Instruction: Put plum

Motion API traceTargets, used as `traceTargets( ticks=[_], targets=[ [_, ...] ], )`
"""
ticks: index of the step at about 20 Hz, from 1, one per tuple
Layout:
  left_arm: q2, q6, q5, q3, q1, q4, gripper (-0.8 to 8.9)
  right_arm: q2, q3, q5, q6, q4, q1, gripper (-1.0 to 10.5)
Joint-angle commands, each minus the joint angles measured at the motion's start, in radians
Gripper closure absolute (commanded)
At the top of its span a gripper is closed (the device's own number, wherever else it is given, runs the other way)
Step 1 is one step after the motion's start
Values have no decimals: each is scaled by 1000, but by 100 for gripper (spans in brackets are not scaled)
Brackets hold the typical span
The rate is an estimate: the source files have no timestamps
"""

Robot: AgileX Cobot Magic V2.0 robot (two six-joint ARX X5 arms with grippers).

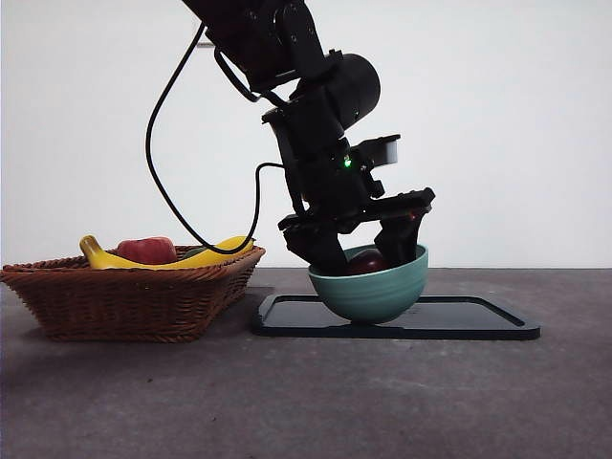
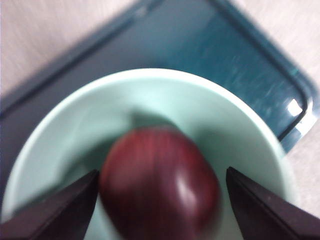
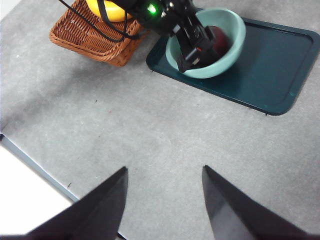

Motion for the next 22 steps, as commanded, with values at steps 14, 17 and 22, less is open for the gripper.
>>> traceTargets(
  ticks=[14,17,22],
  targets=[
    [16,35,-5,251,1,-156,636,3,9,2,3,10,5,710],
    [-2,30,-5,380,19,-252,636,3,9,5,2,10,5,710],
    [-160,30,-5,413,71,-356,637,3,9,5,2,10,5,710]
  ],
)
